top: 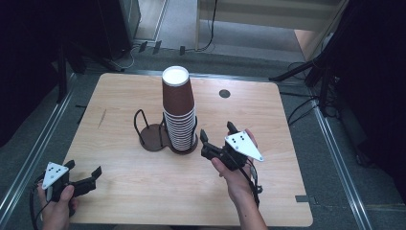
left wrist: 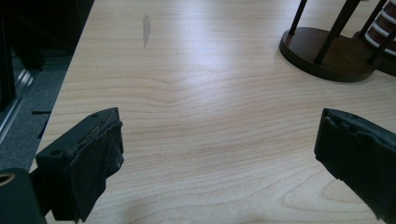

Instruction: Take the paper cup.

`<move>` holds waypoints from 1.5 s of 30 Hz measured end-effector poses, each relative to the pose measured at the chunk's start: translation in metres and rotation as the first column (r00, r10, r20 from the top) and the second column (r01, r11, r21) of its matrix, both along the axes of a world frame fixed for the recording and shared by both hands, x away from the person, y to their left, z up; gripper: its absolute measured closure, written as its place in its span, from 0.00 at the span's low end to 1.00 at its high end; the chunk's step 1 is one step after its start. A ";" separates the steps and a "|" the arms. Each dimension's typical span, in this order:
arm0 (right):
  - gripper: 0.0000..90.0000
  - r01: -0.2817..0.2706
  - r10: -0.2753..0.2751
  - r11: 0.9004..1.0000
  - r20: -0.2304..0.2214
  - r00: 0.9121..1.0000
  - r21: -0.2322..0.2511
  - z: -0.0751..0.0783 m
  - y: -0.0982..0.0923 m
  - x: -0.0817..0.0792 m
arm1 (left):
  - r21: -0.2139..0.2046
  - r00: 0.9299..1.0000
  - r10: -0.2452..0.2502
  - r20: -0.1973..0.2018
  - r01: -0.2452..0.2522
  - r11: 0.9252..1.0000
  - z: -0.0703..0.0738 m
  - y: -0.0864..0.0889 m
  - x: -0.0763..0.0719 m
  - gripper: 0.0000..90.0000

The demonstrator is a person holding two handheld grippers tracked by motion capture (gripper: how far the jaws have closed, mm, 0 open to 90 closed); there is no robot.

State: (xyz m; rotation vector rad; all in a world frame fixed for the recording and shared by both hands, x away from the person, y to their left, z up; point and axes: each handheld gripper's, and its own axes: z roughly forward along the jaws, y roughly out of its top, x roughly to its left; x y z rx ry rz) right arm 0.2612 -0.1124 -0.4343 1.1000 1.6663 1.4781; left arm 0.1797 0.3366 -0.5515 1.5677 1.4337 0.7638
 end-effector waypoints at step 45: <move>0.00 -0.062 0.062 0.997 0.000 0.998 0.039 0.034 0.057 0.005 | 0.000 1.000 0.002 -0.002 -0.002 1.000 0.000 0.000 0.001 0.02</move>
